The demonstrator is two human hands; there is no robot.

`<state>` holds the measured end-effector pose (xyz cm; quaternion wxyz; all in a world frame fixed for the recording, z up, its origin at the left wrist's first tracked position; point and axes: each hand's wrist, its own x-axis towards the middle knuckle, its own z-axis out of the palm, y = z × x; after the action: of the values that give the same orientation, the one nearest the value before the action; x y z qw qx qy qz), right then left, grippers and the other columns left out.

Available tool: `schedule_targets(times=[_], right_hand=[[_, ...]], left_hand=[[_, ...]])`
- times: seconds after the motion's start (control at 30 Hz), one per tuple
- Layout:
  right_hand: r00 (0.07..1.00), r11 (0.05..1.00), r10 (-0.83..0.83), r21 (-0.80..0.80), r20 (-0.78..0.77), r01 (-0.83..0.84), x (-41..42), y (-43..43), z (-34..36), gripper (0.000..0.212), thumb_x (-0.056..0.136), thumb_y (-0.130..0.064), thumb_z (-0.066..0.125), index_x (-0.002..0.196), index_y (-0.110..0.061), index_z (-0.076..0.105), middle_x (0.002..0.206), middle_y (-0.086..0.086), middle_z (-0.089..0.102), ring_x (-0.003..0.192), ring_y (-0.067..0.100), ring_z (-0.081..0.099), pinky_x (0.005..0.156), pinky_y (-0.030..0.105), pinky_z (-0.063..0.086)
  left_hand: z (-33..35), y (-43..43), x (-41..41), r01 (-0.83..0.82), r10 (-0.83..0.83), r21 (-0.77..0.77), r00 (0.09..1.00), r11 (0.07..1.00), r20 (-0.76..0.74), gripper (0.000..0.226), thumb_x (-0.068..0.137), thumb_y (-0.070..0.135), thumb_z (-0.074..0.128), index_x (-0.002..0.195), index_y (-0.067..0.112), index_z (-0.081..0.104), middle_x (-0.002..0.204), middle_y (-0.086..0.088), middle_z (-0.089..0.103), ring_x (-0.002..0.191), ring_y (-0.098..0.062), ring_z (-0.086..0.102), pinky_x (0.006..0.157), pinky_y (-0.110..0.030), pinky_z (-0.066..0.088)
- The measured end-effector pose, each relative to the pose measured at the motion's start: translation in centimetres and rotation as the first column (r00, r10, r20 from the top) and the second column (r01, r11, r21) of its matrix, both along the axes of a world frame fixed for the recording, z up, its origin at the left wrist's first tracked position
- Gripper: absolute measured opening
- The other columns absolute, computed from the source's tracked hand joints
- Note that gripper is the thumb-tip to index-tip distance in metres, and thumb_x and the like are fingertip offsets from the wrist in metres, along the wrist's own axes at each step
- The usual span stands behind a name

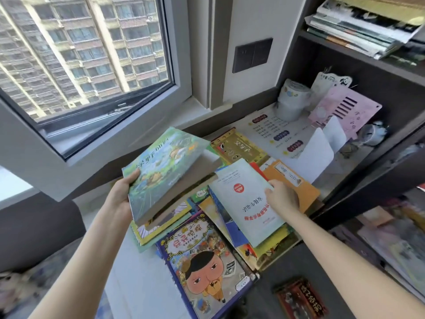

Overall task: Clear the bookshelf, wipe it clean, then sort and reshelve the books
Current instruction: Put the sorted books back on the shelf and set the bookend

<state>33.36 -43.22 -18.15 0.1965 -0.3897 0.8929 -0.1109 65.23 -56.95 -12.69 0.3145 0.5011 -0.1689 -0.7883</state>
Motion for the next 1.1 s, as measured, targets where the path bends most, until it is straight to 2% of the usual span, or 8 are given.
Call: schedule_targets(times=[0.13,0.2,0.27,0.33,0.47,0.67,0.87,1.1], right_hand=[[0.946,0.987,0.120,-0.064,-0.300,-0.146,1.5,-0.2,2.3,0.042,0.097,-0.035,0.052,0.133,-0.013,0.050,0.130,0.007,0.056,0.119,0.026,0.049,0.096,0.036,0.041],[0.962,0.974,0.020,-0.221,0.272,0.043,2.6,-0.9,5.3,0.053,0.097,-0.048,0.046,0.132,-0.009,0.051,0.124,0.008,0.061,0.113,0.024,0.058,0.093,0.036,0.049],[0.532,0.967,0.063,-0.182,0.845,0.176,4.1,-1.0,8.5,0.065,0.089,-0.063,0.043,0.127,-0.012,0.054,0.116,0.010,0.066,0.102,0.024,0.066,0.086,0.038,0.055],[0.362,0.962,0.195,-0.250,0.911,0.111,5.2,-0.7,10.3,0.063,0.079,-0.063,0.049,0.121,-0.017,0.058,0.109,0.006,0.068,0.094,0.021,0.068,0.078,0.034,0.055],[0.662,0.895,0.324,-0.445,0.675,0.017,8.2,0.3,10.2,0.031,0.081,-0.015,0.074,0.106,-0.026,0.059,0.101,-0.013,0.069,0.090,0.002,0.066,0.083,0.020,0.053],[0.702,0.867,0.217,-0.464,0.678,0.180,10.5,3.1,8.2,0.044,0.078,-0.012,0.077,0.113,-0.024,0.053,0.108,-0.013,0.063,0.098,0.000,0.060,0.083,0.015,0.044],[0.693,0.849,0.276,-0.507,0.667,0.150,12.6,4.4,8.1,0.036,0.077,-0.004,0.075,0.094,-0.029,0.056,0.088,-0.022,0.064,0.072,-0.019,0.059,0.063,0.001,0.044],[0.696,0.869,0.307,-0.490,0.649,0.073,13.8,5.0,7.4,0.031,0.084,-0.001,0.067,0.104,-0.024,0.059,0.091,-0.017,0.071,0.085,-0.007,0.066,0.067,0.008,0.048]], left_hand=[[1.1,0.4,-1.3,0.039,-0.041,-0.023,0.993,0.999,-0.112,0.044,0.085,0.023,0.065,0.124,0.007,0.054,0.083,-0.017,0.073,0.063,-0.029,0.072,0.042,-0.040,0.054],[1.5,0.7,-1.8,0.069,-0.081,-0.079,0.983,0.995,-0.167,0.082,0.044,0.016,0.093,0.119,0.008,0.060,0.091,-0.017,0.073,0.070,-0.030,0.073,0.048,-0.044,0.056],[1.4,1.0,-2.3,0.114,-0.141,-0.156,0.975,0.981,-0.173,0.089,0.031,0.023,0.095,0.113,0.010,0.063,0.087,-0.012,0.074,0.069,-0.026,0.073,0.051,-0.041,0.057],[1.1,1.6,-2.8,0.176,-0.206,-0.268,0.975,0.947,-0.086,0.077,0.046,0.035,0.089,0.115,0.013,0.062,0.084,-0.006,0.074,0.067,-0.020,0.071,0.054,-0.034,0.058],[0.6,3.0,-2.7,0.312,-0.330,-0.563,0.941,0.765,0.075,0.077,0.046,0.033,0.093,0.112,0.015,0.059,0.105,-0.009,0.069,0.092,-0.026,0.066,0.078,-0.042,0.056],[0.7,5.1,-0.4,0.361,-0.390,-0.698,0.912,0.618,0.126,0.064,0.061,0.017,0.088,0.116,0.015,0.054,0.108,-0.007,0.071,0.100,-0.026,0.067,0.084,-0.039,0.057],[1.6,6.7,2.3,0.369,-0.371,-0.709,0.914,0.601,0.162,0.056,0.068,-0.002,0.070,0.119,0.012,0.051,0.105,-0.004,0.071,0.097,-0.020,0.068,0.074,-0.028,0.055],[2.0,8.3,2.5,0.343,-0.346,-0.515,0.934,0.786,0.093,0.056,0.082,0.060,0.035,0.118,0.025,0.060,0.112,0.004,0.071,0.104,-0.011,0.067,0.082,-0.028,0.052]])
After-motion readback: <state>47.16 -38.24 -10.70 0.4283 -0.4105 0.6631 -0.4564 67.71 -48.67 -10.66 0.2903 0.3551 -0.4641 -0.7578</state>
